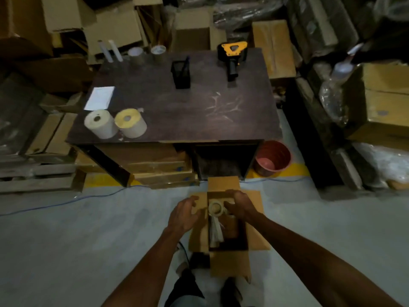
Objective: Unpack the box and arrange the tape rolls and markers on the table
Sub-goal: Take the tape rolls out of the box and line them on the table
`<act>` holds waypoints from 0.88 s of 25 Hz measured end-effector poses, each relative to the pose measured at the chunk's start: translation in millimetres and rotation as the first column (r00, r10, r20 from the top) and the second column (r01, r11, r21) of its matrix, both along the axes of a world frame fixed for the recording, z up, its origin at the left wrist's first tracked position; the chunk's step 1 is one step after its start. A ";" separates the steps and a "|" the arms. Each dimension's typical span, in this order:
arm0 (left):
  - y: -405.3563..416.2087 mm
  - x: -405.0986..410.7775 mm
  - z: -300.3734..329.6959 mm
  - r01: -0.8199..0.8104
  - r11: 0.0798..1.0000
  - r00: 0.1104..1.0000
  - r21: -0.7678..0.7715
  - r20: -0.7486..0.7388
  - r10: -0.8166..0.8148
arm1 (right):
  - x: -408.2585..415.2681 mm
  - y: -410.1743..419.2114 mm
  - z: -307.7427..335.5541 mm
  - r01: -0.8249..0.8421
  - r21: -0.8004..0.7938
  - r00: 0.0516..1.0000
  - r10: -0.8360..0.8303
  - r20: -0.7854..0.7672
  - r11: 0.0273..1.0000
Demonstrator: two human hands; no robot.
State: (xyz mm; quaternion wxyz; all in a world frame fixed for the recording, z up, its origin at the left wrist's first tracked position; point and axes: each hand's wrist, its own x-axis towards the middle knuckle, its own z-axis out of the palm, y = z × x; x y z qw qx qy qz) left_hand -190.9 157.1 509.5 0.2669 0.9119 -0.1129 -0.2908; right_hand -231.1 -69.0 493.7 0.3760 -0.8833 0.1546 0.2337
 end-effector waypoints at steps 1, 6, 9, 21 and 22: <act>-11.3 -8.9 -5.1 0.013 1.000 1.000 0.007 -0.011 -0.013 | -10.9 -8.2 -9.8 0.034 0.008 0.999 -0.033 -0.036 0.999; -53.5 -34.6 -79.0 0.114 0.993 0.993 -0.027 -0.033 -0.115 | -50.2 -23.7 -94.9 0.083 0.001 0.988 -0.082 -0.128 0.997; -65.7 -33.6 -164.8 0.156 0.986 0.984 -0.051 -0.075 -0.160 | -55.6 -26.6 -185.3 0.154 -0.003 0.963 -0.151 -0.223 0.988; -86.6 17.0 -498.5 0.232 0.965 0.972 0.127 -0.079 -0.223 | -26.4 -16.8 -504.3 0.108 -0.012 0.993 -0.109 -0.055 0.994; -88.9 23.4 -514.5 0.251 0.961 0.966 0.120 -0.090 -0.241 | -19.7 -19.8 -524.5 0.150 -0.020 0.988 -0.151 -0.045 0.988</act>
